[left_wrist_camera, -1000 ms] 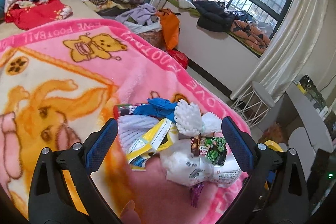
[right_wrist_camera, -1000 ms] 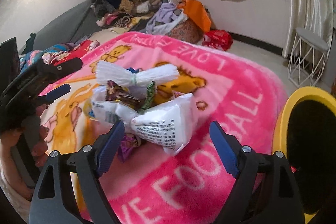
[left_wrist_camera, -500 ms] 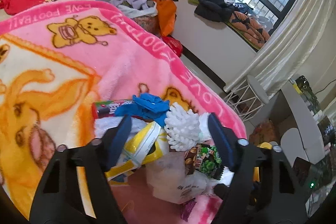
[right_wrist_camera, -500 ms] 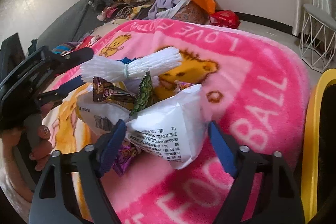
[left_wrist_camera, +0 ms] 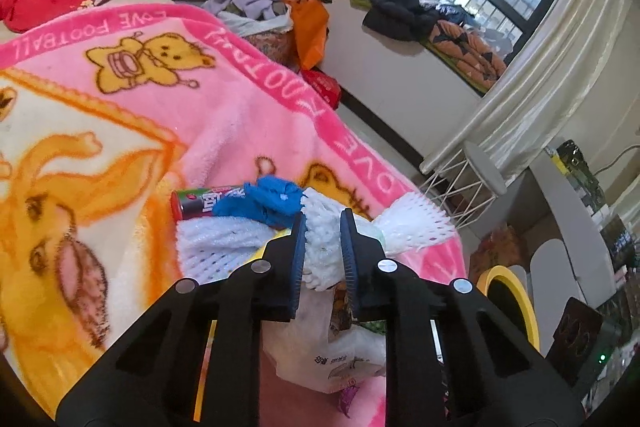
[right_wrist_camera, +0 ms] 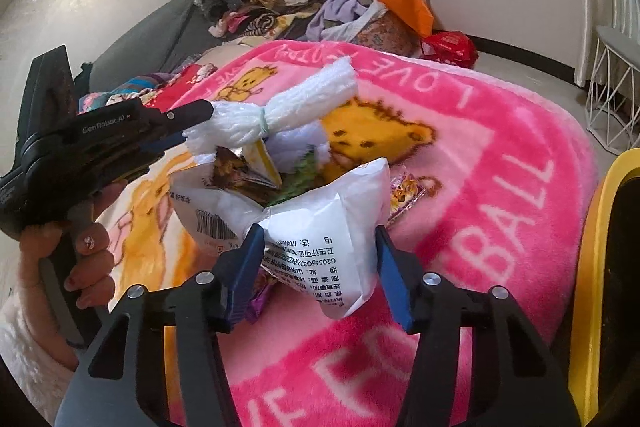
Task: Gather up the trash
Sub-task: 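Grasp the white mesh packet with the left tool while the right tool grasps the white printed bag, then lift both held items and carry them over the bin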
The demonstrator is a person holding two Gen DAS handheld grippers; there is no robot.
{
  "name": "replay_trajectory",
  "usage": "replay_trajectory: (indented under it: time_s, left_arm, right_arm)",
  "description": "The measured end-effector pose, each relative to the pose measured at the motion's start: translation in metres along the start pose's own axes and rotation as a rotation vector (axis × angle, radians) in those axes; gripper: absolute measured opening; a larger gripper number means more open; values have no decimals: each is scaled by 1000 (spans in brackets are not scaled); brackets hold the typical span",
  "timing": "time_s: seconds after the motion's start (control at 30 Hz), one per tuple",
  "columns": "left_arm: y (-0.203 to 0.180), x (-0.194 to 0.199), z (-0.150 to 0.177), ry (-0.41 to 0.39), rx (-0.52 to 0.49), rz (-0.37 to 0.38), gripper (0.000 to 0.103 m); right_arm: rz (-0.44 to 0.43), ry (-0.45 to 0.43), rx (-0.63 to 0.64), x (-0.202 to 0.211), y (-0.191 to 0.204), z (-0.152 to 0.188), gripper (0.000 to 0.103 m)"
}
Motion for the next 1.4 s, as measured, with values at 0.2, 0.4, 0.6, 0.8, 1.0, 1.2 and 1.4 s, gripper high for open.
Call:
replay_trajectory:
  time_s: [0.2, 0.4, 0.6, 0.8, 1.0, 1.2, 1.4]
  left_arm:
    - [-7, 23, -5, -44, -7, 7, 12]
    - [-11, 46, -11, -86, -12, 10, 12]
    - [-18, 64, -17, -119, -30, 3, 12]
    - [-30, 79, -24, -153, -50, 9, 12]
    - [-45, 83, -30, -167, -70, 22, 12]
    - [-62, 80, -28, -165, -105, 38, 12]
    - [-79, 73, -26, -159, -137, 51, 12]
  right_arm:
    - [-22, -35, 5, 25, -1, 0, 52]
    - [-51, -69, 10, 48, 0, -3, 52]
    - [-50, -113, 8, 64, 2, -12, 52]
    - [-40, -160, -16, 82, -5, -24, 52]
    - [-12, -207, -53, 98, -23, -35, 52]
    - [22, -245, -89, 111, -46, -40, 52]
    - [56, -278, -126, 127, -69, -41, 52]
Point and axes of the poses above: each gripper's, at about its wrist camera, not at the fingertips, and x roughly against the way its jaws point, y to its left, z to its underside, the point moved 8 cm from there along -x, roughly the way its jaws point, and after that the axes turned 13 degrees about z, right-handed, at the moved point
